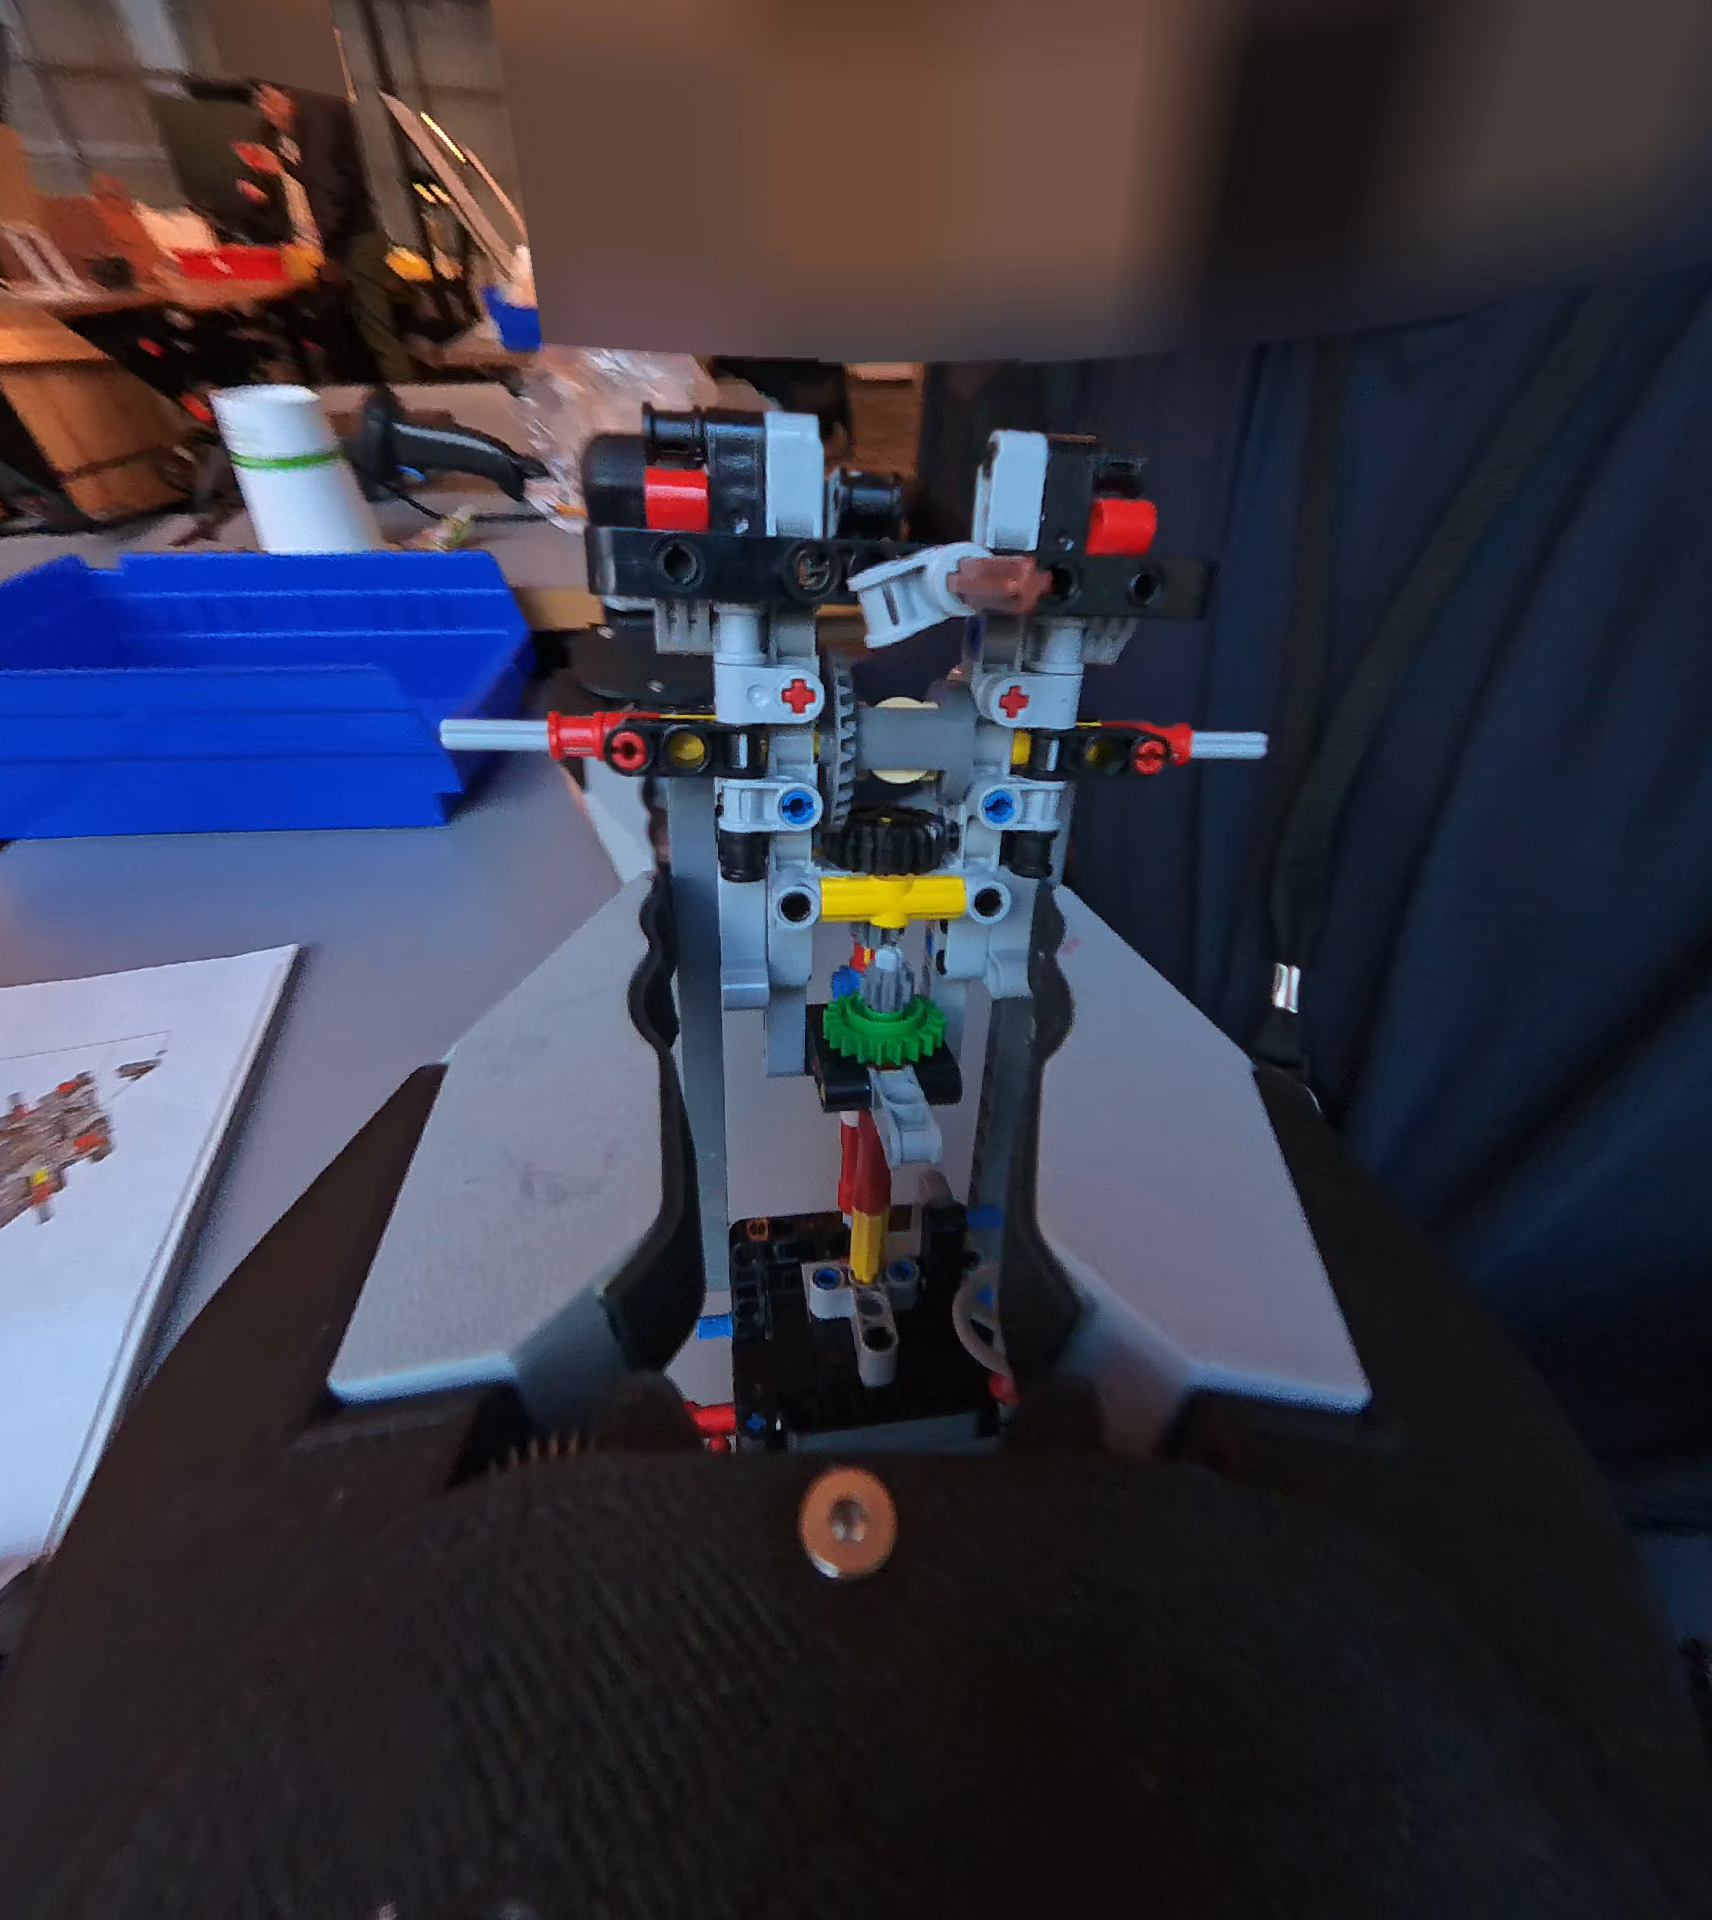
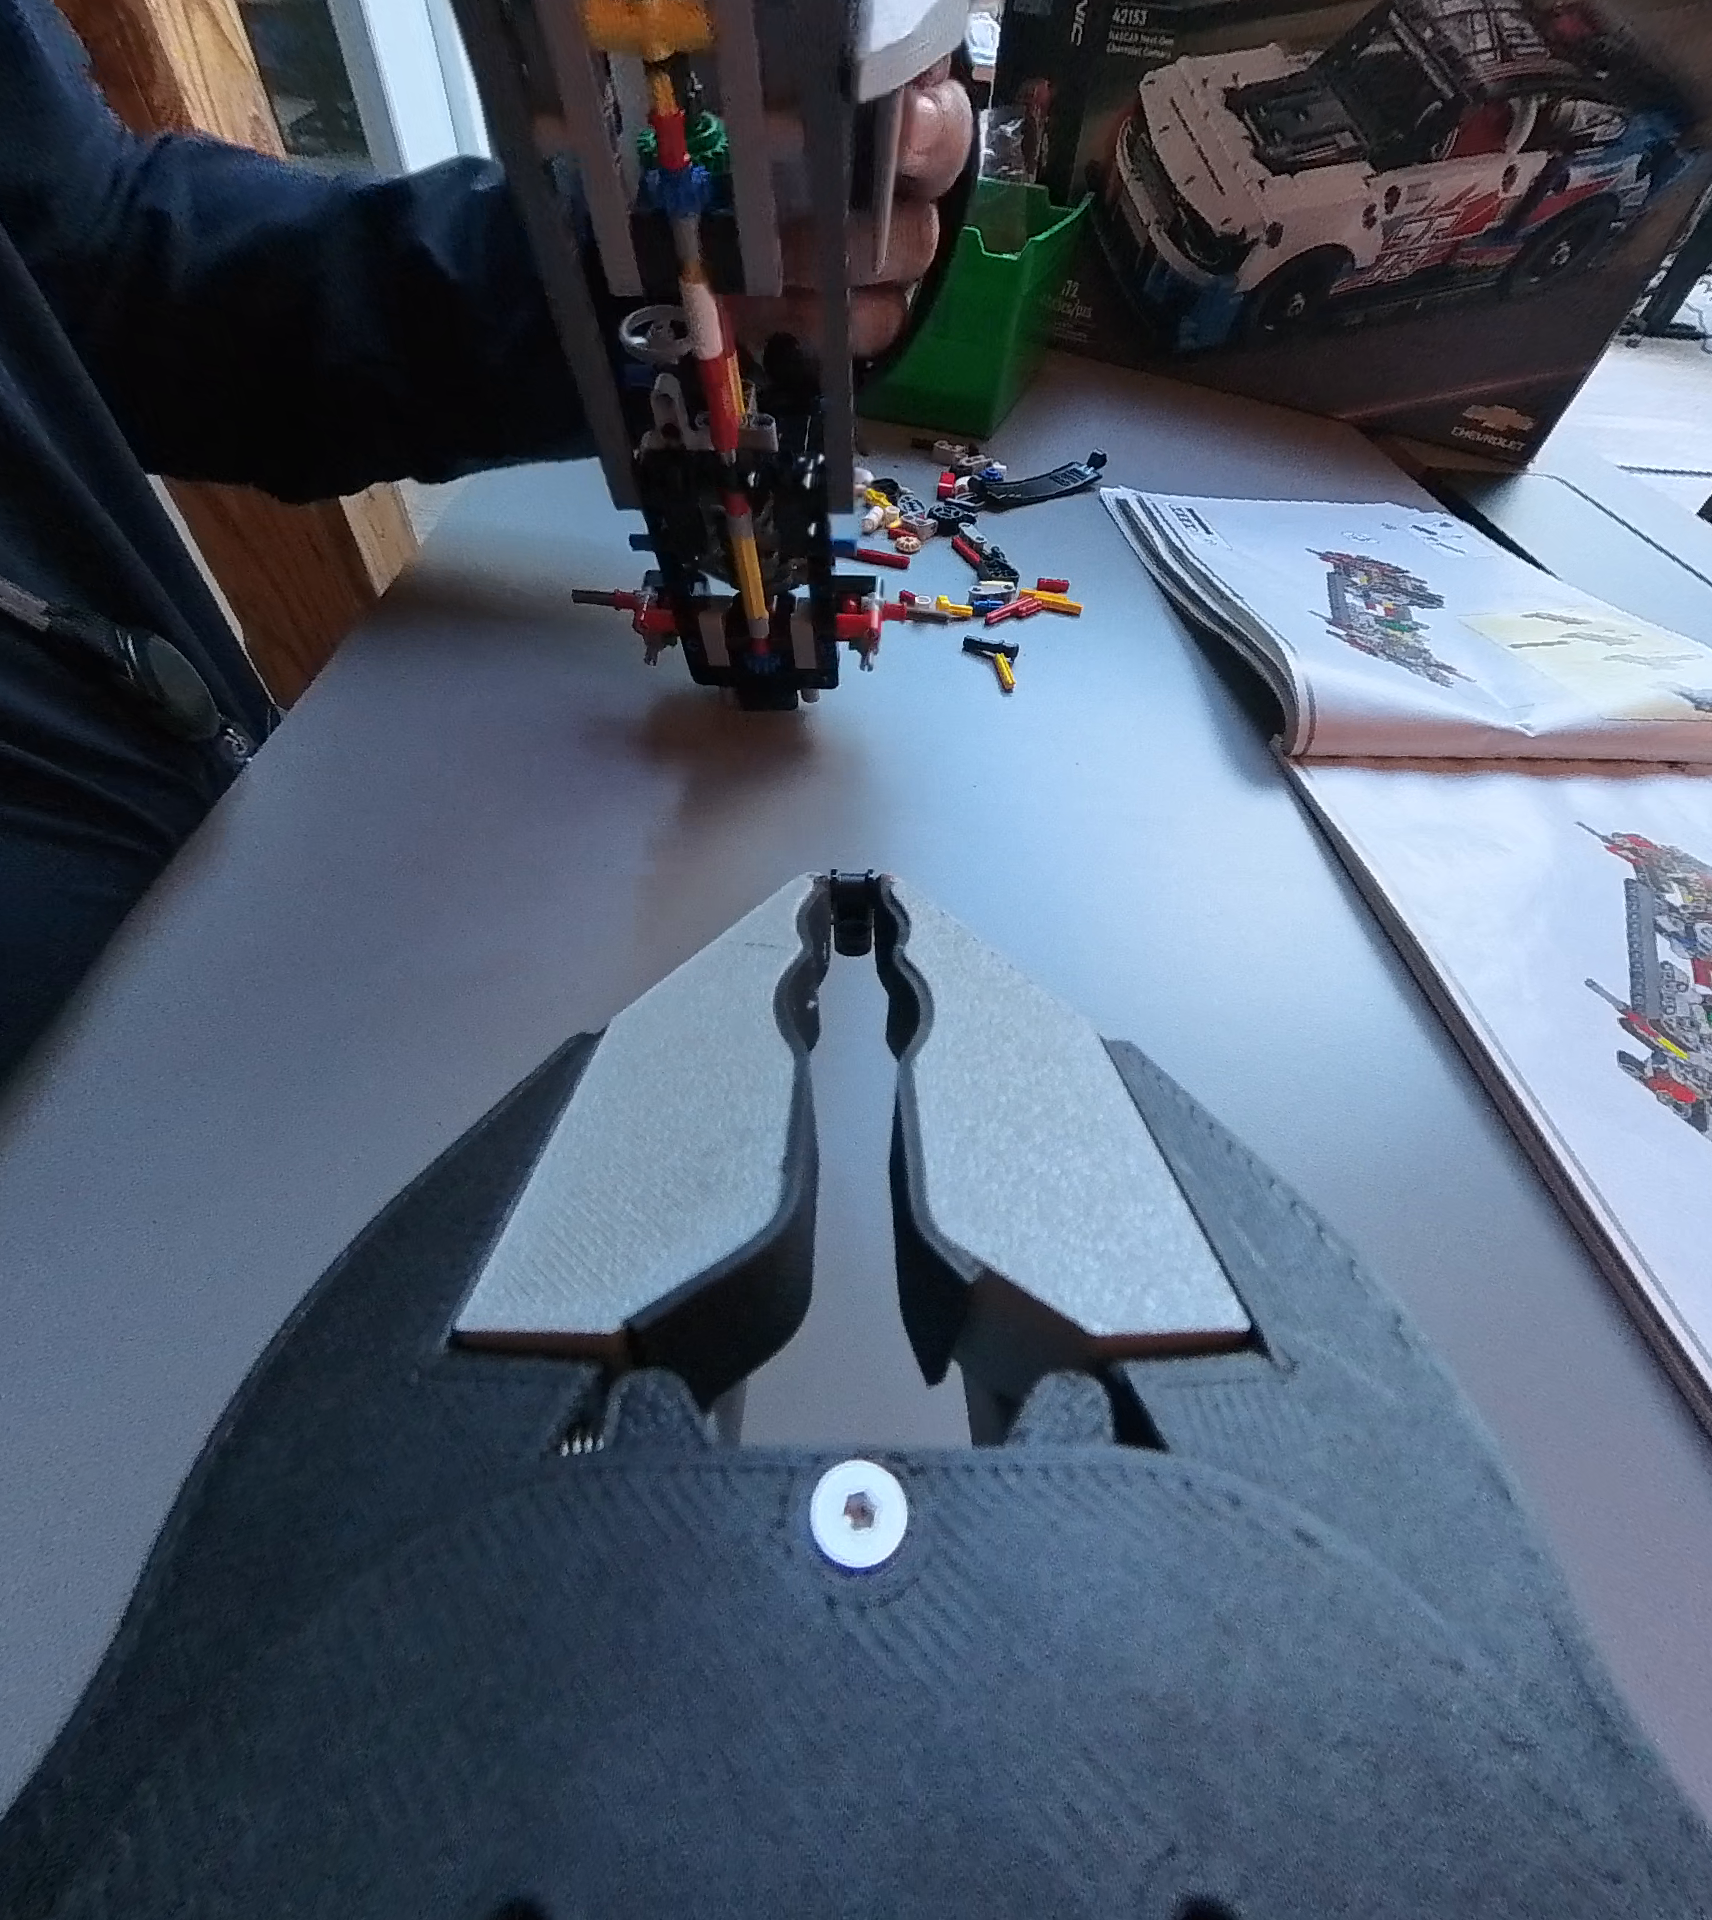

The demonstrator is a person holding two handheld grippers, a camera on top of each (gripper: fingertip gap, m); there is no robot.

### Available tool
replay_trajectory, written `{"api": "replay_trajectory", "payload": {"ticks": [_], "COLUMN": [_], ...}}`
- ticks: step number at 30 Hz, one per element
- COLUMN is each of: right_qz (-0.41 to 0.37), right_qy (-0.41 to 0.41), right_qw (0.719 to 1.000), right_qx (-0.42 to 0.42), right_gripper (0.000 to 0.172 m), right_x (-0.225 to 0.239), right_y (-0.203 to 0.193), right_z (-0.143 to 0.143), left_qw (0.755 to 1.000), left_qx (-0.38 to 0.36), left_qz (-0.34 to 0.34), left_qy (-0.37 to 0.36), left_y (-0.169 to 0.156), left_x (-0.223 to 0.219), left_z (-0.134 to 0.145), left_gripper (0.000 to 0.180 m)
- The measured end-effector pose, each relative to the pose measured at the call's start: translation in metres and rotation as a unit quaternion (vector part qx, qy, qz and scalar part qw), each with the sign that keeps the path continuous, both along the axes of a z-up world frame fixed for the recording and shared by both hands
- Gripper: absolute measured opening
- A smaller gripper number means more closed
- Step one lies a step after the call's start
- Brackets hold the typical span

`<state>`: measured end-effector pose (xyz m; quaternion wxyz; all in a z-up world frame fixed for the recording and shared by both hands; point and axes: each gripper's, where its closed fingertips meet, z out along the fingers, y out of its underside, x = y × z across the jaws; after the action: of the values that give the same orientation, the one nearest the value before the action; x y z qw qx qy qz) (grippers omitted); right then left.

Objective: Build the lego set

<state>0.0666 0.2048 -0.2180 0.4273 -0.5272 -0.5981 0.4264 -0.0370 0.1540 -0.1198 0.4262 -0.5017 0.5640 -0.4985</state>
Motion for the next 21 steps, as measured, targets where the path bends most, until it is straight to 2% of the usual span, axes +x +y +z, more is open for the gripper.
{"api": "replay_trajectory", "payload": {"ticks": [8, 13, 17, 21], "right_qz": [-0.002, -0.005, -0.004, -0.003], "right_qy": [0.0, 0.001, 0.0, -0.003], "right_qw": [1.0, 1.0, 1.0, 1.0], "right_qx": [0.004, 0.006, 0.009, 0.012], "right_gripper": [0.005, 0.005, 0.005, 0.005], "right_x": [0.001, 0.002, 0.001, 0.001], "right_y": [0.0, 0.001, 0.0, -0.001], "right_z": [0.001, 0.002, 0.002, 0.001], "left_qw": [0.995, 0.991, 0.994, 0.997], "left_qx": [0.017, 0.022, 0.006, -0.077], "left_qz": [-0.05, -0.072, -0.062, 0.02], "left_qy": [0.084, 0.11, 0.09, 0.027], "left_y": [-0.013, -0.018, -0.011, 0.027], "left_x": [0.028, 0.042, 0.043, 0.032], "left_z": [-0.014, -0.02, -0.015, -0.005], "left_gripper": [0.067, 0.067, 0.067, 0.067]}}
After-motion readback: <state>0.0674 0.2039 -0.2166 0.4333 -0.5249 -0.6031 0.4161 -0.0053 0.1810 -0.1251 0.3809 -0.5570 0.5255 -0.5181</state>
